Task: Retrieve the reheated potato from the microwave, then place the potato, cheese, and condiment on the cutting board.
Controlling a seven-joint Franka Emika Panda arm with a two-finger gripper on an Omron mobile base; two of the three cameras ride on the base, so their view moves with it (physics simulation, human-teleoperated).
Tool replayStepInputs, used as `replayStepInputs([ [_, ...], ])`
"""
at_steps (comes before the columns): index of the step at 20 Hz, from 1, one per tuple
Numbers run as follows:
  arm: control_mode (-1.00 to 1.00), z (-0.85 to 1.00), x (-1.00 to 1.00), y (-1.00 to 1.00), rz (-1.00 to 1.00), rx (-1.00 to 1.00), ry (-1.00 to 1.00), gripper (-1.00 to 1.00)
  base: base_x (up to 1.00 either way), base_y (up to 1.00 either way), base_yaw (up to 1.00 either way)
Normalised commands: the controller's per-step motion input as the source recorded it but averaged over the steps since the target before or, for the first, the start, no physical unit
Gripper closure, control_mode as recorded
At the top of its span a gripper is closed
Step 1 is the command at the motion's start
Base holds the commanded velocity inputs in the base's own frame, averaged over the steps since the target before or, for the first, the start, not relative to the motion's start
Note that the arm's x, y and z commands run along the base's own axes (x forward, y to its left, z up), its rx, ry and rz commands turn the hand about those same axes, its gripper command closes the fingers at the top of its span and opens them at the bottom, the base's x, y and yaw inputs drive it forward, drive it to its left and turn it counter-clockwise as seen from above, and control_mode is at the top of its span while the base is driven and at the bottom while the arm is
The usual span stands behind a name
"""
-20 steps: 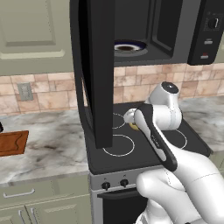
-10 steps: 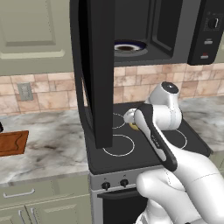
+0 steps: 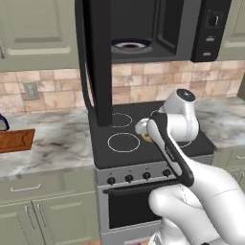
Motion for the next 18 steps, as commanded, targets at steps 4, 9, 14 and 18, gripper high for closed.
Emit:
replayStepInputs([
  [4, 1.0, 0.0, 0.0, 0.0, 0.0, 0.0, 0.0, 1.0, -0.35, 0.0, 0.11],
  [9, 1.0, 0.0, 0.0, 0.0, 0.0, 0.0, 0.0, 1.0, -0.1, -0.06, 0.49],
  [14, 1.0, 0.0, 0.0, 0.0, 0.0, 0.0, 0.0, 1.0, -0.09, 0.0, 0.56],
  [18, 1.0, 0.0, 0.0, 0.0, 0.0, 0.0, 0.0, 1.0, -0.14, -0.03, 0.52],
])
